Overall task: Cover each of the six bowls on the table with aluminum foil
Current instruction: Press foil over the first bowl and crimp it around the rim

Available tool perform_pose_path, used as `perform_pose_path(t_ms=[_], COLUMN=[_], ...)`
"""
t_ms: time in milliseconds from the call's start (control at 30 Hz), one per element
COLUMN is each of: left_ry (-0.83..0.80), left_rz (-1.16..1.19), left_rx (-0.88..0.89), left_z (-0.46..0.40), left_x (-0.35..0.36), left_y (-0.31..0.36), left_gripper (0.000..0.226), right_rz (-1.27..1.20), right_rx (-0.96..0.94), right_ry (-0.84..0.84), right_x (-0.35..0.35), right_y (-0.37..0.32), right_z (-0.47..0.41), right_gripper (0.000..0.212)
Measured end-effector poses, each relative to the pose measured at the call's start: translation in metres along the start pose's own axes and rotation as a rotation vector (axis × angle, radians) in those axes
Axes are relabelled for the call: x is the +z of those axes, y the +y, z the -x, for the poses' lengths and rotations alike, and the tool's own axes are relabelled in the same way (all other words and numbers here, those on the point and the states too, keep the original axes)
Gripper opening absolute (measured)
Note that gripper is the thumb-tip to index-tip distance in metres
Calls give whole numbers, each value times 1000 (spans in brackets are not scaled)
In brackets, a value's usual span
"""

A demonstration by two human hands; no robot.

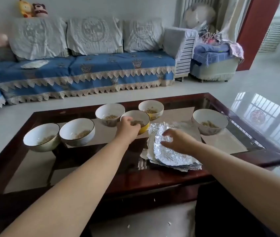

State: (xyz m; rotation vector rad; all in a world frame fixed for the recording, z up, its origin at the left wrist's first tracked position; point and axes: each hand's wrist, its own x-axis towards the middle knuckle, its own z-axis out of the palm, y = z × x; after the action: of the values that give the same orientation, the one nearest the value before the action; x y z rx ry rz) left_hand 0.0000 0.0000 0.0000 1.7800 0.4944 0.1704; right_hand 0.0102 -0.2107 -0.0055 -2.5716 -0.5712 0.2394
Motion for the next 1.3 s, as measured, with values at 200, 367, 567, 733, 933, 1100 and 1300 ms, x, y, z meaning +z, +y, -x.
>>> perform_pose_path(t_ms=[200, 367, 567, 733, 933, 1100, 1300], left_ry=[46, 8, -4, -12, -39, -149, -322], left_rz=[507, 615, 577, 534, 467, 404, 211], left_rx=[-409, -459, -403, -402, -419, -412, -406], left_z=[-14, -38, -56, -51, -26, 6, 26], left_x=[-1, 5, 10, -4, -32, -63, -94], left_y=[-15, -23, -26, -39, -52, -62, -66], left_gripper=[71, 72, 65, 56, 61, 45, 38], right_rz=[337, 406, 268, 116, -119, -226, -197], right_rx=[-20, -27, -22, 87, 131, 171, 55], right_ry=[-266, -236, -27, 215, 457, 565, 667], right_x=[37, 48, 47, 50, 42, 35, 38], right_y=[5, 23, 28, 17, 9, 1, -18], right_z=[20, 19, 17, 18, 13, 13, 13], right_gripper=[109, 78, 43, 28, 23, 20, 20])
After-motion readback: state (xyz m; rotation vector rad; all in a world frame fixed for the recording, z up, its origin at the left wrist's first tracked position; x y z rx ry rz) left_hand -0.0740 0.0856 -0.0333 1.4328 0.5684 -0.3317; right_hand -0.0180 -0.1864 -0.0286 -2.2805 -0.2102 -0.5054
